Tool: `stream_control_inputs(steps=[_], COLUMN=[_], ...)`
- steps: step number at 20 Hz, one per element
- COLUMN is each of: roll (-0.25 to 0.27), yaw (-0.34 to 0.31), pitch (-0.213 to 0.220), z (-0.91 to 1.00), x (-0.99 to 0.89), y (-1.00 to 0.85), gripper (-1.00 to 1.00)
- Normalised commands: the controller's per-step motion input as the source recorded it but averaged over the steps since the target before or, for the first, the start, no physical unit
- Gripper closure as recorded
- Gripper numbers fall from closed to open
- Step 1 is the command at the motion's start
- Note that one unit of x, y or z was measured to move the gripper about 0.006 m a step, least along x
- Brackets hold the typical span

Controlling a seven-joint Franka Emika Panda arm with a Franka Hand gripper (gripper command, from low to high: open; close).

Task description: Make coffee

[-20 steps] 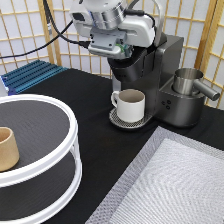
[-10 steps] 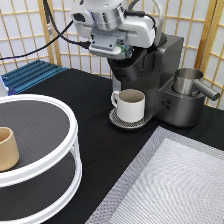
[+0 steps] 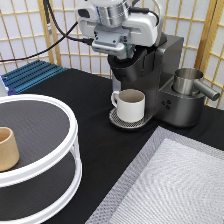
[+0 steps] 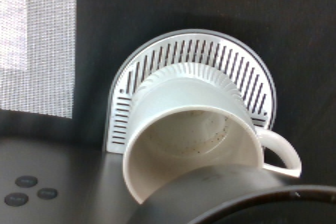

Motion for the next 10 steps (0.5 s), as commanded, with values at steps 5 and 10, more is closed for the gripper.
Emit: stream_control_inputs(steps=[5,10], roll=[-0.073,-0.007], yaw=[-0.005,-0.030], pitch=[-0.008,-0.054], z=[0.12,0.11], x=[-0.08,-0.31], y=[0.05,-0.45], gripper=[-1.00,-1.00])
